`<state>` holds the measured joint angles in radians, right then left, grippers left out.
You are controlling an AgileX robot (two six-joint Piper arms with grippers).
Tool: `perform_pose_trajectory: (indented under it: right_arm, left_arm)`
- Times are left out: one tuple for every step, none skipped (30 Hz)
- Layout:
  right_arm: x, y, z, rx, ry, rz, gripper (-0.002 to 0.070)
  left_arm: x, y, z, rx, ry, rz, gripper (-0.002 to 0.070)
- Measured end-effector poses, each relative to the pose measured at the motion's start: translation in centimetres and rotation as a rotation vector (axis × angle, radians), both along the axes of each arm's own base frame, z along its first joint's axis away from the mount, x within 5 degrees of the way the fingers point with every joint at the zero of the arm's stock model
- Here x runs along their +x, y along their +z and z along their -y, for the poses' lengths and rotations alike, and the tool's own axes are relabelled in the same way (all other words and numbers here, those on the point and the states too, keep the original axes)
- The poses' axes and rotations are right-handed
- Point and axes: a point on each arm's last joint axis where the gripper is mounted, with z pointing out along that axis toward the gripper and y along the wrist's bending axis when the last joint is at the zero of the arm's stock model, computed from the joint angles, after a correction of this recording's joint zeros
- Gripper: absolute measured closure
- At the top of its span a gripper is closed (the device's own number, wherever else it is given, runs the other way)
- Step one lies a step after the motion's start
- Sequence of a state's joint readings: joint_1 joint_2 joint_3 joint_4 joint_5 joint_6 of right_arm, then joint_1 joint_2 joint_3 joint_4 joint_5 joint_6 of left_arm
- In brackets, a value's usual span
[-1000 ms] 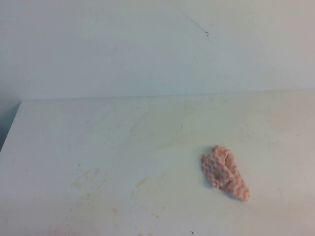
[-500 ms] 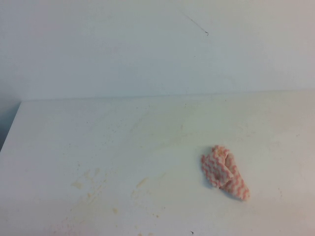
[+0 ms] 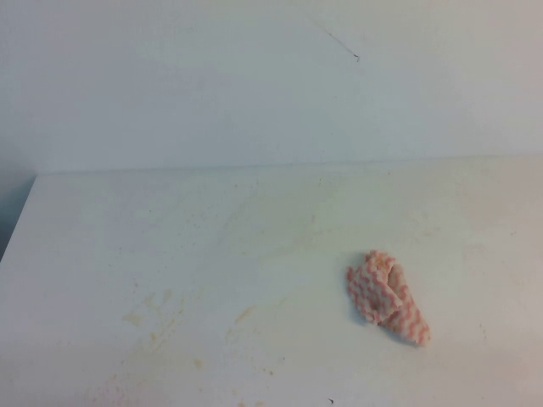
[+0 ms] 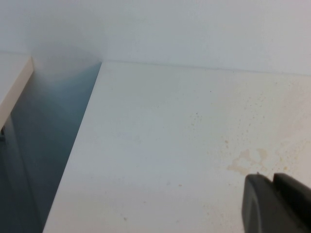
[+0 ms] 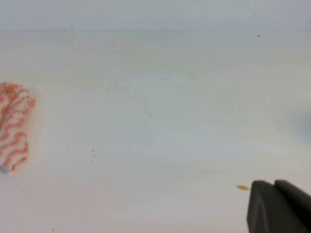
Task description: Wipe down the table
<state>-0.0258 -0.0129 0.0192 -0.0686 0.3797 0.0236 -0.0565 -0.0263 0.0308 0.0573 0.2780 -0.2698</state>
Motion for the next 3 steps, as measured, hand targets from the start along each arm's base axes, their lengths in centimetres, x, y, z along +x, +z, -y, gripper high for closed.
perform_pose_trajectory:
  right_arm:
    - [0.0, 0.0, 0.0, 0.0, 0.0, 0.0, 0.0677]
    - [0.0, 0.0, 0.0, 0.0, 0.0, 0.0, 0.0677]
    - [0.0, 0.0, 0.0, 0.0, 0.0, 0.0, 0.0677]
  left_arm:
    - [0.0, 0.0, 0.0, 0.0, 0.0, 0.0, 0.0675]
    - [0.0, 0.0, 0.0, 0.0, 0.0, 0.0, 0.0675]
    - [0.0, 0.0, 0.0, 0.0, 0.0, 0.0, 0.0675]
